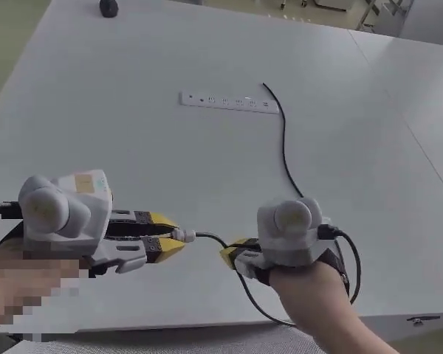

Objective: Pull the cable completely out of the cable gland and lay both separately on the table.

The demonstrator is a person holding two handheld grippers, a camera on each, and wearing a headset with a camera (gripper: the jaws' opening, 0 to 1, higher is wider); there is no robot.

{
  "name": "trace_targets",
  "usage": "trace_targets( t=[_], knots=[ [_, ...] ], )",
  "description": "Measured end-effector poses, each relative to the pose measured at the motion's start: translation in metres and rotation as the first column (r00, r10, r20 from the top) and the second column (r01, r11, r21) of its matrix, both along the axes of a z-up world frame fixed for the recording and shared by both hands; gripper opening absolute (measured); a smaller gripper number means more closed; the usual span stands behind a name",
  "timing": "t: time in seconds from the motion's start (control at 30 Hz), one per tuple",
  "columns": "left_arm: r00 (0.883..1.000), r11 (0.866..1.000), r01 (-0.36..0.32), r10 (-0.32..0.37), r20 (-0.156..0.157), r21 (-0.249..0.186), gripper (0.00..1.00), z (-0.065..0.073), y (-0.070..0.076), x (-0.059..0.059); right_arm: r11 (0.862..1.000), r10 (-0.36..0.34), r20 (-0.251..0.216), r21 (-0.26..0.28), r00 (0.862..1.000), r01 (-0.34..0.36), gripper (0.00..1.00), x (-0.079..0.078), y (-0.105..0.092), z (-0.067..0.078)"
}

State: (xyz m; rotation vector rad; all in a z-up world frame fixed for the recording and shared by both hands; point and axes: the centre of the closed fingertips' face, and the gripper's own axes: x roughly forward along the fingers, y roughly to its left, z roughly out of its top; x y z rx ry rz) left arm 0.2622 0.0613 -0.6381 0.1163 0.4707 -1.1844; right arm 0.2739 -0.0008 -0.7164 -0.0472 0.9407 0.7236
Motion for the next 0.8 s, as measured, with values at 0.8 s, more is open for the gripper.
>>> trace_targets(
  t=[0.8],
  knots=[
    [1.0,1.0,-0.024,0.024,0.016,-0.006,0.15,0.009,0.001,0.004,0.988,0.146,0.191,0.031,0.971,-0.154,0.22,-0.007,0.01,0.03]
  ],
)
